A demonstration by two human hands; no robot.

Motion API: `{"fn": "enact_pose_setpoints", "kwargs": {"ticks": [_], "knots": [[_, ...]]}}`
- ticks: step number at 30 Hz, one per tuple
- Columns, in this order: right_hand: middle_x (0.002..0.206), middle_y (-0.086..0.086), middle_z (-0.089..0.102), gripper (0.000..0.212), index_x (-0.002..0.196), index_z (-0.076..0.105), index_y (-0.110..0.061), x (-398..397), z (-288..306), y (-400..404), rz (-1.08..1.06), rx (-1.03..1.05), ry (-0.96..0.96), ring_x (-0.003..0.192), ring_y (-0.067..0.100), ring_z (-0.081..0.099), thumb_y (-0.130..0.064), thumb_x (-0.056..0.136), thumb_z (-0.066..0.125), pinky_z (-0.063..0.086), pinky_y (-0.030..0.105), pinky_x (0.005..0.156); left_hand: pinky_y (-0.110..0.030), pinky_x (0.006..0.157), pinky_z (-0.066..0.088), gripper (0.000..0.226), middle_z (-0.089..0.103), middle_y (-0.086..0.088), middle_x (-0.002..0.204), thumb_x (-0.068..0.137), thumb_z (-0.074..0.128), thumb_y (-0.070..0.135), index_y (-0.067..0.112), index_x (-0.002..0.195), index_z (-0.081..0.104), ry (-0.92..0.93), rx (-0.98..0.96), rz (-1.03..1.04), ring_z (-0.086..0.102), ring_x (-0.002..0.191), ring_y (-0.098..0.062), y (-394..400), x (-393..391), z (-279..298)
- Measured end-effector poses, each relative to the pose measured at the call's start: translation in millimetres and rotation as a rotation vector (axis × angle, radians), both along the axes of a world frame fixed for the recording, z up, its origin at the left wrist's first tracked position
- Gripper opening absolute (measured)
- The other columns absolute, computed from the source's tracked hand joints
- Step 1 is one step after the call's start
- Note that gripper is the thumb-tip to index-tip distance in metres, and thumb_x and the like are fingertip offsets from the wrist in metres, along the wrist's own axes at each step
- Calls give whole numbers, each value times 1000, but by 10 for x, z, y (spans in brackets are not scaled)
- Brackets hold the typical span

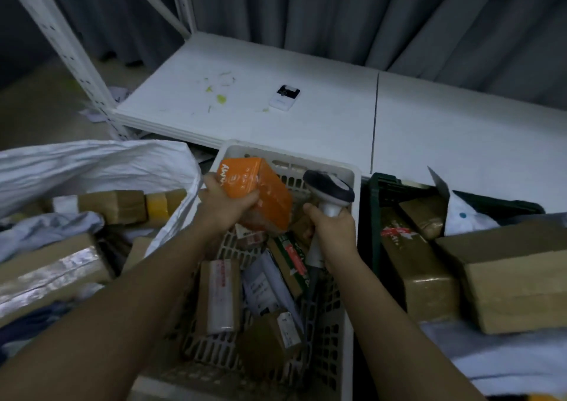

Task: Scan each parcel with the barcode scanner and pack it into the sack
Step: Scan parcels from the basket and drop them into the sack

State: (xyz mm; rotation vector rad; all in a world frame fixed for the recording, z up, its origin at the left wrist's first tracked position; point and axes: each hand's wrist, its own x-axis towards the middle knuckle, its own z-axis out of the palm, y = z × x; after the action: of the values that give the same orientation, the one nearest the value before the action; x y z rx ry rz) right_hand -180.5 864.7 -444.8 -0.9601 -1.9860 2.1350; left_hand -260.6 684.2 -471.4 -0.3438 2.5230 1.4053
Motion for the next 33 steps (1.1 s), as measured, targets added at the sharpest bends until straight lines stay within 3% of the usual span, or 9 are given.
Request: {"fn": "enact_pose_setpoints", "kwargs": {"ticks": [7, 12, 16, 20, 24, 27, 29, 31, 33], "knots": [[72, 8, 63, 14, 86, 62, -9, 405, 775, -504, 62, 61, 55, 59, 18, 58, -20, 86, 71, 47, 29, 57, -34, 78, 49, 60, 51, -11, 125, 82, 72, 39, 23, 118, 27, 129, 239, 42, 58, 104, -24, -690, 601, 806], [77, 12, 64, 12, 93, 59, -10, 681, 1321, -967, 132, 85, 168, 56, 15, 59, -15, 88, 69, 53, 31, 60, -45, 95, 48, 92, 39, -6, 133, 48, 80, 62, 45, 116, 21, 215, 120, -44, 49, 117, -24, -1210, 1177, 1261], [77, 8, 66, 10, 89, 61, -10, 897, 1567, -1393, 209, 67, 171, 64, 18, 64, -15, 88, 70, 54, 29, 58, -34, 104, 32, 116, 20, -6, 143, 59, 89, 39, 29, 144, 10, 332, -61, -216, 29, 129, -18, -1613, 1627, 1428], [80, 2, 67, 15, 89, 64, -12, 1246, 1477, -1829, 236, 49, 136, 69, 14, 63, -23, 85, 74, 53, 27, 60, -32, 101, 35, 128, 8, 3, 148, 63, 88, 33, 22, 151, -5, 374, -224, -416, 23, 134, -17, -1906, 2076, 1262], [111, 3, 67, 55, 124, 59, -14, 1679, 1102, -2147, 256, 33, 97, 97, 18, 65, -36, 78, 79, 55, 34, 81, -43, 108, 36, 119, 6, 3, 150, 69, 84, 34, 19, 152, -1, 451, -361, -565, 20, 140, -25, -2041, 2390, 925], [123, 2, 64, 89, 131, 53, -23, 1891, 770, -2291, 159, -6, 20, 107, 23, 63, -59, 56, 84, 53, 48, 92, -45, 114, 28, 99, 6, -6, 152, 81, 74, 40, 13, 151, 9, 540, -471, -680, 10, 145, -27, -2096, 2552, 694], [119, 4, 67, 75, 116, 59, -28, 1948, 505, -2290, 105, 2, -34, 104, 26, 64, -56, 52, 86, 52, 53, 92, -36, 112, 31, 89, 7, -1, 150, 84, 70, 41, 17, 150, 14, 504, -420, -729, 14, 143, -20, -2120, 2648, 615], [108, 6, 70, 39, 95, 61, -30, 2017, 428, -2297, 85, 56, -95, 98, 27, 66, -37, 66, 86, 53, 52, 91, -29, 106, 37, 82, 12, 7, 143, 83, 69, 45, 23, 145, 22, 429, -281, -708, 25, 134, -15, -2124, 2704, 551], [99, 5, 69, 27, 93, 62, -24, 2067, 353, -2296, 70, 61, -132, 93, 26, 67, -20, 75, 82, 54, 48, 90, -29, 101, 42, 66, 17, 15, 134, 86, 64, 47, 28, 139, 29, 314, -108, -586, 33, 127, -14, -2111, 2747, 531]]}}
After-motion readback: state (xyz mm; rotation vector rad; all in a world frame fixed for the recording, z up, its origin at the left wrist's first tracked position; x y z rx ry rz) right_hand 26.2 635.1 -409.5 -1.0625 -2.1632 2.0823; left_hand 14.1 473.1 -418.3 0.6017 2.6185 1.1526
